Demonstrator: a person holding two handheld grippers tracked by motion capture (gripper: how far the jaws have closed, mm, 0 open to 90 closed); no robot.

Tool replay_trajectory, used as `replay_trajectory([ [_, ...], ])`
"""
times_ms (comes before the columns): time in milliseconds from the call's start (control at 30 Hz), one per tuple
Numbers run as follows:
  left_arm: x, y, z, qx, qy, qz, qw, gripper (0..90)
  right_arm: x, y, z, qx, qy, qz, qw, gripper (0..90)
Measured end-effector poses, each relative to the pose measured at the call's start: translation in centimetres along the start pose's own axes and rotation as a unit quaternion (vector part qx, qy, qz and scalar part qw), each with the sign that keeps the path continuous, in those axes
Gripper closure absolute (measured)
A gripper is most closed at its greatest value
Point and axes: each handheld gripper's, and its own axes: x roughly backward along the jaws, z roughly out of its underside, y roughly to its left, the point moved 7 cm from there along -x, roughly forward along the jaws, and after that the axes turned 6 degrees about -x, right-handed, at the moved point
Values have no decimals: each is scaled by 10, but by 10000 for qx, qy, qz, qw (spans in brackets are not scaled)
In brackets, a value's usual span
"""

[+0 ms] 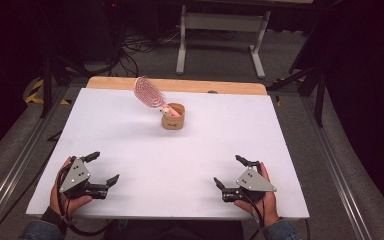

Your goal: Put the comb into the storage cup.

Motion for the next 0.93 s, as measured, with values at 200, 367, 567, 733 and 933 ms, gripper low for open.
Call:
replay_trajectory([
  [200, 0, 0, 0, 6, 19, -4, 10000, 60, 0, -1, -1, 8, -43, 50, 10000, 61],
  [367, -1, 2, 1, 33, 10, -12, 10000, 60, 2, -2, -3, -2, -103, 101, 9999, 61],
  [567, -3, 2, 0, 7, 19, -5, 10000, 59, 4, -7, -5, -44, -191, 301, 9994, 61],
  [733, -4, 3, -1, 80, -18, 18, 10000, 58, 4, -11, -2, -160, -167, 401, 9989, 58],
  [933, -4, 2, -1, 140, -63, 110, 9998, 63, 10, -19, -5, -234, -384, 615, 9971, 59],
])
